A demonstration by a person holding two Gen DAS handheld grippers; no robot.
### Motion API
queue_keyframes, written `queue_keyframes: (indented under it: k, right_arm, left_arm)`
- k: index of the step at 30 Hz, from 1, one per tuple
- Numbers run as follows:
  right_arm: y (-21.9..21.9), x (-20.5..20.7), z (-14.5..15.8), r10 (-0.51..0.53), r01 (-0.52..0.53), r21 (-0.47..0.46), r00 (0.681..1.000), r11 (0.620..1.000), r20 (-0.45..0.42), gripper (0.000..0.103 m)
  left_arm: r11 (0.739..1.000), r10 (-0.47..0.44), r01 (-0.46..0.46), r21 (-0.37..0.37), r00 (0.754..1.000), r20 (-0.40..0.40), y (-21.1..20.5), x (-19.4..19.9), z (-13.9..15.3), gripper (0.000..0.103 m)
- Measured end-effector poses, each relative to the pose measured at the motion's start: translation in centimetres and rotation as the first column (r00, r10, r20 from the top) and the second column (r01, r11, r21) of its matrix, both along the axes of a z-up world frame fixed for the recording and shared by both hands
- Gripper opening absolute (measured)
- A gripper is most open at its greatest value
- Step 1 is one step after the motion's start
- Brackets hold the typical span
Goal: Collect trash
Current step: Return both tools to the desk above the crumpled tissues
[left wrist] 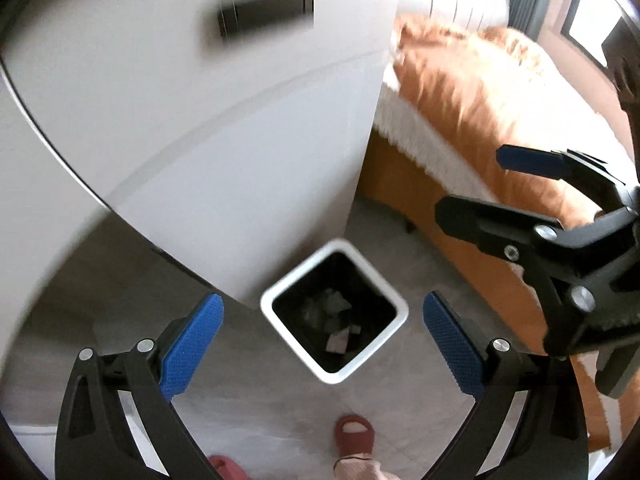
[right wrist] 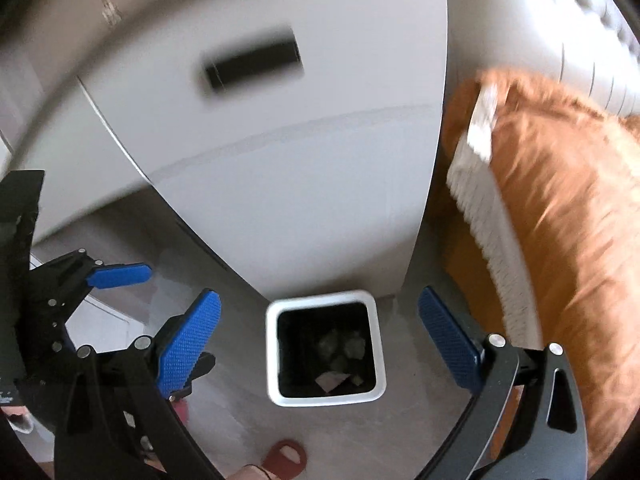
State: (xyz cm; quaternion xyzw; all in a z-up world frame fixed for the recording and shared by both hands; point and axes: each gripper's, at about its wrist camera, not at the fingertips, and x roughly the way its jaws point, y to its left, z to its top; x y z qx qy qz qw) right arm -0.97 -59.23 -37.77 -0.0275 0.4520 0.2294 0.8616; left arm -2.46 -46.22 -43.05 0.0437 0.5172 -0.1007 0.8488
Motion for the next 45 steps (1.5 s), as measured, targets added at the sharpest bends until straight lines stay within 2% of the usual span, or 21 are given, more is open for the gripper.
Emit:
queue_keyframes:
  k: [6,10,13,18,21,27,31,35,38,41,45]
  right_arm:
    - [0.1,-1.9,9.0,-0.036,0.033,0.047,0.997,0.998,0.073,0.099]
    - [-0.4,-2.9,14.1,-0.073,0.063,0.08,0.989,0.995,0.128,0.099]
    - [-0.2,-3.5,18.3,-0.084,0.065,0.108,0.98,0.992,0.18,0.099]
    - [2.0,-3.6,22.9,-0.068,0.029,0.143,0.957,0.989,0.281,0.099]
    - [4.0,-3.2,24.8,-0.053,0.004,0.148,0.944,0.989,0.325,0.099]
    - [10.6,-2.2,27.1,0.001,-0.062,0.143,0.922,0.988,0.388,0.099]
    - [16.9,-1.2,27.5,0.021,-0.08,0.127,0.912,0.989,0.409,0.099]
    - [23.3,0.0,27.8,0.026,-0.08,0.117,0.913,0.99,0.407,0.099]
    - [27.9,1.4,27.5,0.028,-0.078,0.114,0.922,0.99,0.386,0.099]
    - [31.9,3.0,26.6,0.027,-0.069,0.103,0.932,0.992,0.361,0.099]
    - [36.5,5.0,25.1,0.013,-0.047,0.103,0.951,0.994,0.308,0.099]
  left_arm:
    - [1.0,0.019,-0.018,-0.015,0.995,0.096,0.4,-1.6,10.8,0.098]
    - [0.998,0.05,-0.043,-0.052,0.988,0.146,1.4,-2.9,16.1,0.098]
    - [0.998,0.061,-0.053,-0.042,0.976,0.21,2.3,-4.0,20.3,0.098]
    - [0.996,0.094,-0.088,-0.035,0.949,0.3,4.8,-5.0,25.5,0.098]
    - [0.991,0.131,-0.131,-0.023,0.926,0.355,7.8,-5.2,27.8,0.098]
    - [0.979,0.189,-0.201,-0.018,0.879,0.439,15.9,-5.1,30.9,0.098]
    - [0.978,0.193,-0.208,-0.022,0.861,0.471,22.3,-4.2,32.0,0.098]
    - [0.984,0.169,-0.177,-0.029,0.863,0.475,28.9,-2.4,32.4,0.098]
    - [0.987,0.15,-0.158,-0.022,0.875,0.461,33.5,-0.7,32.3,0.098]
    - [0.989,0.113,-0.143,0.028,0.877,0.467,37.7,1.0,32.0,0.098]
    - [0.992,0.043,-0.089,0.087,0.904,0.426,42.0,3.9,29.9,0.098]
